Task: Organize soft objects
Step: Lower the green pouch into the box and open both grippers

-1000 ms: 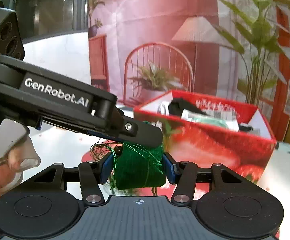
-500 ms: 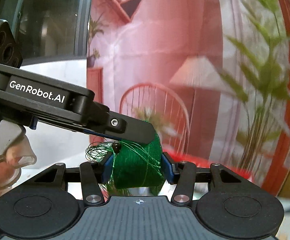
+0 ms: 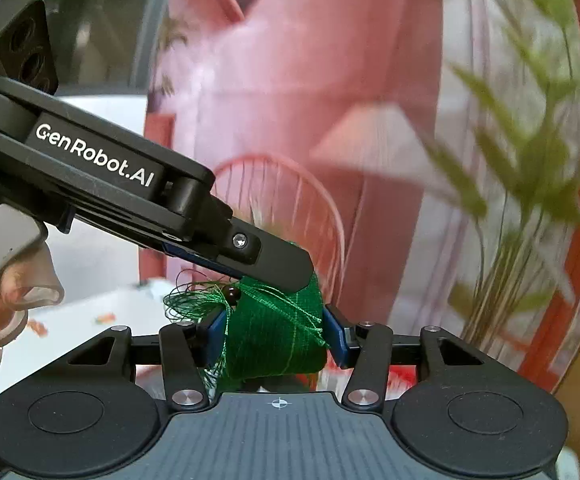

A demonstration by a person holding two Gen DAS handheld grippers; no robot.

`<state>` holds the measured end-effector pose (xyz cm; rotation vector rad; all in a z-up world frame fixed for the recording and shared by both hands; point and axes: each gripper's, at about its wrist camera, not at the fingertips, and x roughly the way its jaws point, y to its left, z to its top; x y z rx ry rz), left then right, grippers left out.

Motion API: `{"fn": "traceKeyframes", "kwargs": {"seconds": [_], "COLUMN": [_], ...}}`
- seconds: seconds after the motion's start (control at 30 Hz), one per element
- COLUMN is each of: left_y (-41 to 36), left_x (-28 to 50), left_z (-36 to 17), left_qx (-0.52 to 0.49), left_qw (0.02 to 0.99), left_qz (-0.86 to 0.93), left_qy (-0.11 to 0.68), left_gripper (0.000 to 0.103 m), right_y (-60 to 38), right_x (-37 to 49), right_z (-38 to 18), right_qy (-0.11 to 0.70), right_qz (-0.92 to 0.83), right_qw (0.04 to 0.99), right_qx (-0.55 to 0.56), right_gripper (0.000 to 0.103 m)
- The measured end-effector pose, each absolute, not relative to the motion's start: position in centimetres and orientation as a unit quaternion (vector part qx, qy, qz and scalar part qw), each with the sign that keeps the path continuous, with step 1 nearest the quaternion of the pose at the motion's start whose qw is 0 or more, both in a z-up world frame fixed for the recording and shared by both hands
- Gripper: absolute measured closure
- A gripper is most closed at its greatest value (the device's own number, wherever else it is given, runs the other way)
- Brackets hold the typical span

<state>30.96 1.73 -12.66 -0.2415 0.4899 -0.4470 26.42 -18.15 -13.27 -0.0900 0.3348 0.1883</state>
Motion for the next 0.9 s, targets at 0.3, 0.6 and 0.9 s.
{"fn": "traceKeyframes", "kwargs": {"seconds": [0.3, 0.6, 0.9], "left_y": [1.6, 1.1, 2.0], "left_x": [35.3, 37.0, 35.6], "left_z": [-16.5, -17.8, -16.5], "left_qx": [-0.123, -0.092, -0.054], "left_qw": [0.93, 0.938, 0.952], "left_qz": [-0.207, -0.174, -0.128], "left_qy": [0.279, 0.284, 0.271], "left_gripper": [0.055, 0.052, 0.018], "right_y": [-20.2, -22.3, -23.2], "right_x": [29.5, 31.9, 30.9], "right_z": [-17.9, -20.5, -19.9], "right_qy": [0.205, 0.259, 0.259], "right_qz": [0.086, 0.015, -0.031], "right_qw": [0.975, 0.966, 0.965], "right_qx": [-0.025, -0.001, 0.008], "right_gripper": [0.056, 0.054, 0.014]}}
